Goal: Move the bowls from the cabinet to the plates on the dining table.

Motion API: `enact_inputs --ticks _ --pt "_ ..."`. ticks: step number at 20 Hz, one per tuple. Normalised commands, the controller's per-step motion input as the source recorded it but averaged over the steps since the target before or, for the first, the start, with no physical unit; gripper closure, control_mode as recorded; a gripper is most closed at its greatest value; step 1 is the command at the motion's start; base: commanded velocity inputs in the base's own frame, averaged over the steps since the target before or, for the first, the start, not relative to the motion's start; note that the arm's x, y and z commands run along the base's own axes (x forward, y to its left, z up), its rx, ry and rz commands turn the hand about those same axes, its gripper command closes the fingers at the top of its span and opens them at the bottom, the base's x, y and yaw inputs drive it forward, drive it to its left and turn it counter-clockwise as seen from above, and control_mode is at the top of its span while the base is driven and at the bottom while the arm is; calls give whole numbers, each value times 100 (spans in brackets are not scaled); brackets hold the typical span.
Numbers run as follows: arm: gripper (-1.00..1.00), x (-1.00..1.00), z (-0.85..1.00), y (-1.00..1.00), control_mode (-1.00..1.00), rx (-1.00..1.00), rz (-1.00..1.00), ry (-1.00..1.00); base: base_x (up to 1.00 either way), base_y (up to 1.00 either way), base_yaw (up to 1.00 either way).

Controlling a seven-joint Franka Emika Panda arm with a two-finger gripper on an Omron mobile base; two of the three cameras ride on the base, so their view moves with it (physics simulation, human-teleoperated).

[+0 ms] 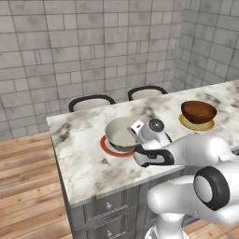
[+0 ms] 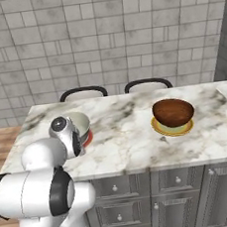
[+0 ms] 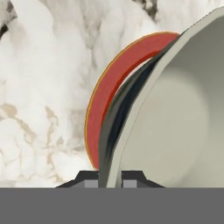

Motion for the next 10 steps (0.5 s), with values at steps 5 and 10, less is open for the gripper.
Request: enact_inputs --ticks 5,10 --pt "100 14 -22 2 -100 0 0 0 0 0 0" --pt "100 12 -19 6 -100 0 0 0 0 0 0"
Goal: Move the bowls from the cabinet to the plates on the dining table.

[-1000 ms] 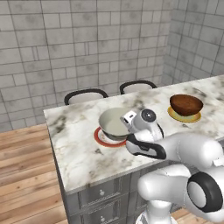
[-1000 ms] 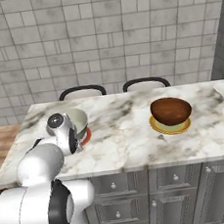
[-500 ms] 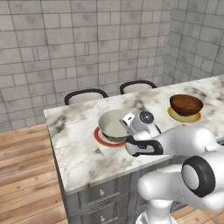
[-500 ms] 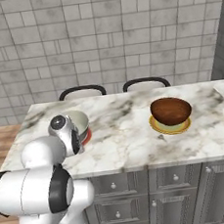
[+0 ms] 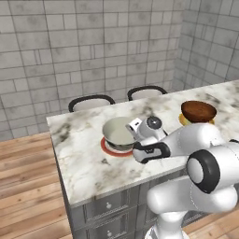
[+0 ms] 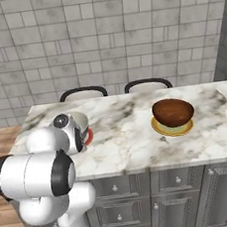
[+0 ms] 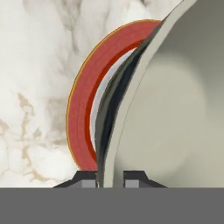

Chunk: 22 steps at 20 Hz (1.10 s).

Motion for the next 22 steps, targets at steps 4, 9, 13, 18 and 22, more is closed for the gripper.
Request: enact_inputs --ticks 4,9,13,18,22 --pt "100 2 -20 13 -100 0 0 0 0 0 0" --pt "-100 -2 -19 10 -100 1 0 0 0 0 0" --pt "-100 -25 2 0 -100 1 0 -4 0 0 0" --pt "-100 -33 7 0 -100 1 0 -5 0 0 0" --pt "-100 -32 24 0 -100 3 0 -5 0 0 0"
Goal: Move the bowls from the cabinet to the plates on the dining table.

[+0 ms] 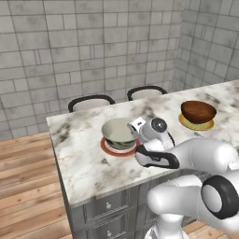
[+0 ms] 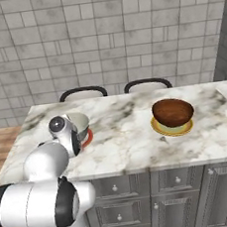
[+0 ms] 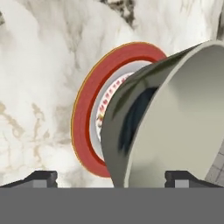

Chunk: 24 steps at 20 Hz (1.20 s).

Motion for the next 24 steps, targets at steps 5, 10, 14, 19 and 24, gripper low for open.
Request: enact_inputs --ticks 5,10,14,19,24 --pt "-100 -8 60 0 -100 5 0 -1 0 0 0" --pt "-100 -6 66 0 -100 8 0 0 0 0 0" --pt "-100 -25 69 0 -100 11 -19 0 0 0 0" --pt "-100 -31 63 3 -100 13 -45 -3 0 0 0" --pt "-100 -29 31 11 -100 14 -61 -4 0 0 0"
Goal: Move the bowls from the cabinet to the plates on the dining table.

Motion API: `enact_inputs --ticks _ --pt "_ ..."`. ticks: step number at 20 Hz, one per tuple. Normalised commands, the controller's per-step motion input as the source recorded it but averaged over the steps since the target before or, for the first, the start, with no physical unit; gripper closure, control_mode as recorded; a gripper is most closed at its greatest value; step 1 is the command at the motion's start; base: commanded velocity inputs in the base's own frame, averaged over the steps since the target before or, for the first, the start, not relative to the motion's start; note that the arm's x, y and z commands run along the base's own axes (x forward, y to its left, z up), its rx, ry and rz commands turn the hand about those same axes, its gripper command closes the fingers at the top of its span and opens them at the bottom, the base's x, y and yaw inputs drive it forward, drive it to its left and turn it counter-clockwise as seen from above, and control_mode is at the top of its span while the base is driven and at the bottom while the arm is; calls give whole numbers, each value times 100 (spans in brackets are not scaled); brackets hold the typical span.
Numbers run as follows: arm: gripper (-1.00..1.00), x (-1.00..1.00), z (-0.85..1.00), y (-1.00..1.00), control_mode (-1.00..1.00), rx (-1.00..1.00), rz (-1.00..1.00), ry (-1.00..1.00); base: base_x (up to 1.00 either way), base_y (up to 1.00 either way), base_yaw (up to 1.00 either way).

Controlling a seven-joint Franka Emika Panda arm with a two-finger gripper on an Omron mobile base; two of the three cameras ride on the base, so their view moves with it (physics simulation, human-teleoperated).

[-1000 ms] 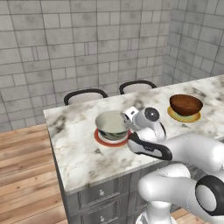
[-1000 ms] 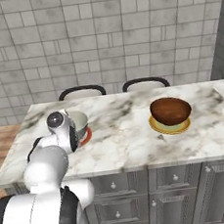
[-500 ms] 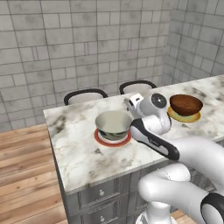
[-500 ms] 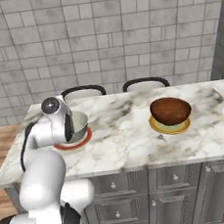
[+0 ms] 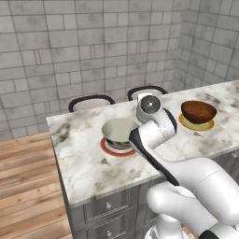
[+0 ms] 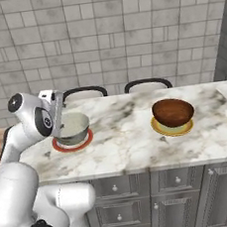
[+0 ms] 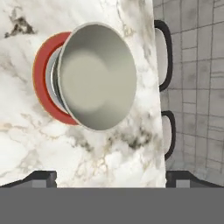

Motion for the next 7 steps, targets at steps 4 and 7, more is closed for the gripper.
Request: enact_inputs --ticks 4,7 --pt "-100 -35 39 1 -100 22 -61 -4 0 0 0" --pt "-100 -33 47 0 -100 29 -61 -3 0 0 0"
